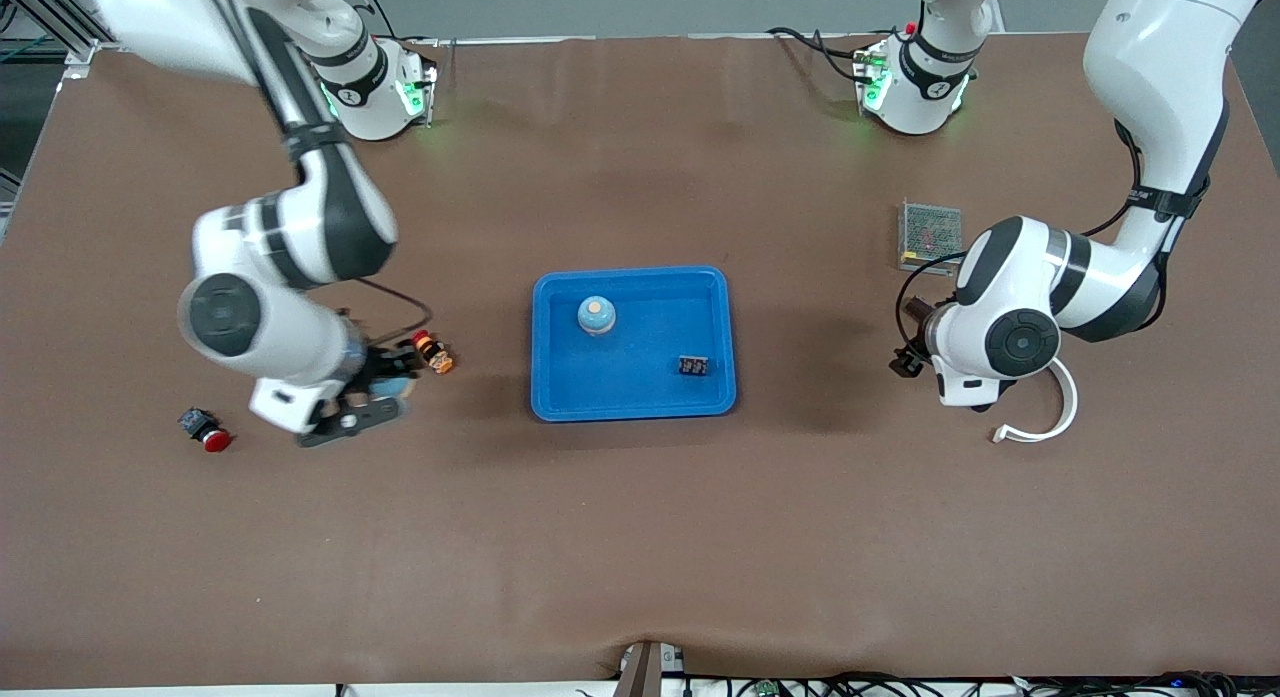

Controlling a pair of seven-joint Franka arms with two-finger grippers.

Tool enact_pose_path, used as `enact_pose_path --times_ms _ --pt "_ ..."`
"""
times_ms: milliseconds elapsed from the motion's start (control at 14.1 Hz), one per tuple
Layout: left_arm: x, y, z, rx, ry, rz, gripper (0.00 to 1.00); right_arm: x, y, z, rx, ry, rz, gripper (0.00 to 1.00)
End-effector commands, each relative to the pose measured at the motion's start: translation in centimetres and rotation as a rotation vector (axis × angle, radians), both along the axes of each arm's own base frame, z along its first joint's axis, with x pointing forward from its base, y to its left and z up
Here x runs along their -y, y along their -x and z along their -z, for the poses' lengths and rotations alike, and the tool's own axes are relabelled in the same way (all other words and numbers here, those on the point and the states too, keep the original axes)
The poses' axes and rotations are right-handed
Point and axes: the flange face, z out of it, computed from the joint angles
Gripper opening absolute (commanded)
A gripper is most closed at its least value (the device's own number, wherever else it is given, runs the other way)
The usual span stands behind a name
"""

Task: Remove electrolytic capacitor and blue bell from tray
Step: 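Carry the capacitor beside the red valve while the right gripper carries the bell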

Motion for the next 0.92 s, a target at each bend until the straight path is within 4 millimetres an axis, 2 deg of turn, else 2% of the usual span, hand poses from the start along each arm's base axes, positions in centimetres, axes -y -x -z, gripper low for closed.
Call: enact_pose_path --times_ms 0,283,424,849 --pt "3.4 -0.6 -1.7 0.013 0.005 -0.036 1.0 5.3 0.2 -0.1 -0.006 -0.03 -0.097 0.43" --pt "8.4 -0.7 -2.8 0.054 -0.007 -0.081 1.0 10.6 -0.2 1.1 0.005 -0.048 -0.172 0.43" --pt "10.3 -0.8 -3.1 0.071 -0.007 -0.106 1.0 13.2 0.0 2.7 0.029 -0.055 -0.216 0.43" --pt "16.4 -0.3 -2.5 0.124 0.022 -0.206 1.0 17.6 0.6 7.1 0.081 -0.06 -0.301 0.43"
